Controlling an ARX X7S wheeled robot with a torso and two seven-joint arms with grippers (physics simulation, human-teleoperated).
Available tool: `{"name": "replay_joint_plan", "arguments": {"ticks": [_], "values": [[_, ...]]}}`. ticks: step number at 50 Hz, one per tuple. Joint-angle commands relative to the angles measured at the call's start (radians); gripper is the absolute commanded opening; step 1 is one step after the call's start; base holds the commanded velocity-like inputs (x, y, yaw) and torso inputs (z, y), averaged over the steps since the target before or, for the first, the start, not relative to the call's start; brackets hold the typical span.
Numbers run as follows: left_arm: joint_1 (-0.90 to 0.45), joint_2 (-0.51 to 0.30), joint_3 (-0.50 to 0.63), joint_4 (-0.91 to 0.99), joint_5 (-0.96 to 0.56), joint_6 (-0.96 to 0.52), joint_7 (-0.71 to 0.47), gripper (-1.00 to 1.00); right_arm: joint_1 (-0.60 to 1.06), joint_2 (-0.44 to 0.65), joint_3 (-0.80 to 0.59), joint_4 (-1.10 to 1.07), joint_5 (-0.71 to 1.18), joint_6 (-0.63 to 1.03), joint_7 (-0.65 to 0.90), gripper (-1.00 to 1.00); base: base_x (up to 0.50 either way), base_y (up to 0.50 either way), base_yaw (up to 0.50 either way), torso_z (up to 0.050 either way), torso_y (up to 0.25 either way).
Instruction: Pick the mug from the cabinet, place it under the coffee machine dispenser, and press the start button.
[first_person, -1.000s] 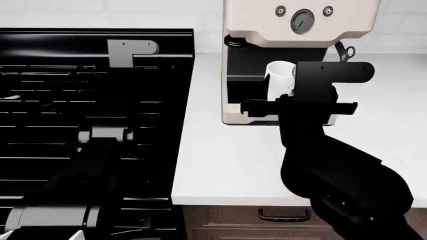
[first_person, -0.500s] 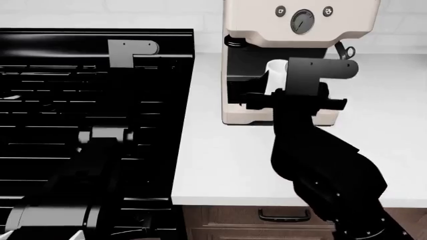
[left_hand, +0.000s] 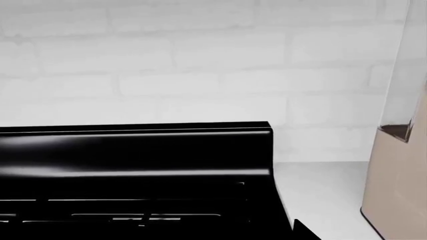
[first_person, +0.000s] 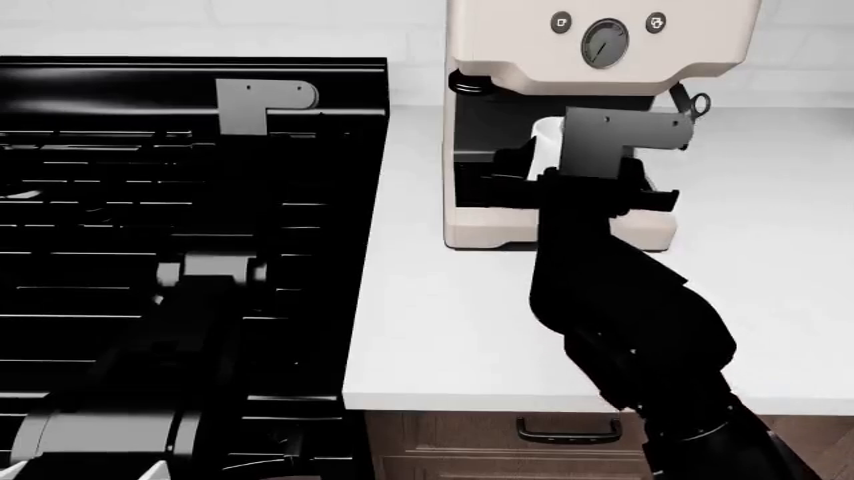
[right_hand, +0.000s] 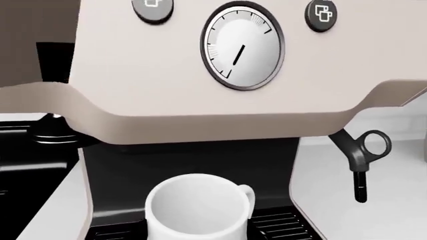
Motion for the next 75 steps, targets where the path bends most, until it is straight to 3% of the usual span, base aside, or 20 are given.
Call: {"name": "replay_joint_plan", "arguments": {"ticks": [1, 29, 75], "values": [[0.0, 0.0, 0.001, 0.0, -0.001, 0.002, 0.001, 1.0, 0.036, -0.024, -0.011, 0.097, -0.049, -0.035, -0.029, -1.0, 0.0, 0.0, 0.0, 0.0, 0.0], [0.001, 0.0, 0.006, 0.0, -0.001, 0.003, 0.002, 1.0, 0.084, -0.057, -0.041, 0.262, -0.1, -0.079, -0.039, -1.0, 0.0, 0.0, 0.0, 0.0, 0.0], [0.002, 0.0, 0.012, 0.0, 0.002, 0.006, 0.002, 1.0, 0.192, -0.168, -0.076, 0.716, -0.161, -0.275, -0.129, -1.0, 0.0, 0.0, 0.0, 0.0, 0.0]]}}
